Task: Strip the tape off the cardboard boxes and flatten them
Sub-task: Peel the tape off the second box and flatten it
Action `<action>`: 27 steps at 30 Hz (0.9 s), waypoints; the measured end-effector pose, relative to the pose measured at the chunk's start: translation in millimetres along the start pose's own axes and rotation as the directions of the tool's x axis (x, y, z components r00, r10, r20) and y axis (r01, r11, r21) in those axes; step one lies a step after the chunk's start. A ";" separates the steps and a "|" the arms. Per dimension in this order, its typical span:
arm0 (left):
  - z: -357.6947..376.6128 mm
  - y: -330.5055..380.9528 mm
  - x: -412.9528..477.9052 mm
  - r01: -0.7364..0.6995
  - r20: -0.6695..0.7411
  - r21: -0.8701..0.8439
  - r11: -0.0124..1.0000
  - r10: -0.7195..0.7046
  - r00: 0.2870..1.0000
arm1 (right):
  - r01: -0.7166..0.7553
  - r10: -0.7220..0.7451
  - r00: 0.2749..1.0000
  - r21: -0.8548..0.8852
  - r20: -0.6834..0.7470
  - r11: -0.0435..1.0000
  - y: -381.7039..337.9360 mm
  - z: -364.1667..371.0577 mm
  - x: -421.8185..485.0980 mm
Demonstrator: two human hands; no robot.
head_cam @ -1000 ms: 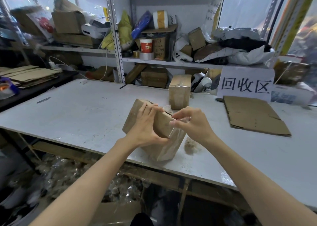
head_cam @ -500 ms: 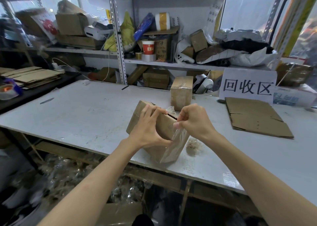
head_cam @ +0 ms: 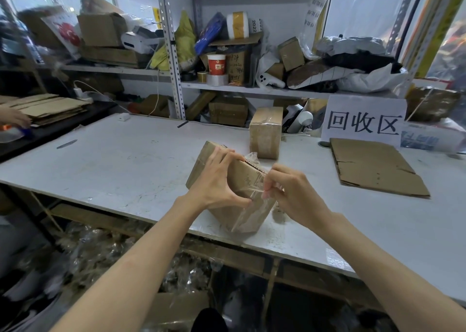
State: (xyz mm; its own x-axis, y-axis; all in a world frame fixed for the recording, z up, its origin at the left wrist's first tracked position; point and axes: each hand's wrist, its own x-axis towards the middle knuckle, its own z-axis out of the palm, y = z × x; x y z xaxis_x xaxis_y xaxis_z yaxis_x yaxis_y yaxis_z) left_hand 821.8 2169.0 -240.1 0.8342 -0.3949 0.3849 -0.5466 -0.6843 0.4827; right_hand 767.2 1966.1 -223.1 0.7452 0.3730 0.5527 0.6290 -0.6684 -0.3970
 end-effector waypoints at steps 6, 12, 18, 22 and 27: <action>-0.7 2.0 -0.8 0.052 0.115 -0.014 0.999 -0.050 0.992 | -0.127 0.117 0.978 -0.049 -0.172 0.991 -1.5 4.6 7.8; -16.4 -4.4 -0.4 0.078 0.336 -0.007 0.997 -0.071 0.939 | -0.078 0.053 0.989 -0.183 -0.138 0.980 -10.2 10.4 8.5; -20.0 -2.8 9.2 0.148 0.292 -0.129 0.981 -0.105 0.951 | -0.159 0.145 0.986 -0.193 -0.085 0.968 -15.8 22.5 17.9; -9.2 -5.4 5.5 0.125 0.166 -0.125 0.984 -0.103 0.981 | -0.116 0.117 0.993 0.026 -0.012 0.993 -10.3 20.8 7.5; -5.8 -3.2 4.6 0.162 0.143 -0.157 0.974 -0.140 0.980 | -0.153 0.156 0.988 0.245 0.006 0.957 -3.9 16.3 -2.0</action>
State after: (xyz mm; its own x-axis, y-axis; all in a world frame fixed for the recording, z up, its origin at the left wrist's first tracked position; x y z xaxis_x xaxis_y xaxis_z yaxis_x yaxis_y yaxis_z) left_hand 827.0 2172.9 -235.3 0.9043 -0.3788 0.1971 -0.4088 -0.6346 0.6559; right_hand 766.9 1978.5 -234.6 0.8356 0.2680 0.4795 0.5425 -0.5391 -0.6442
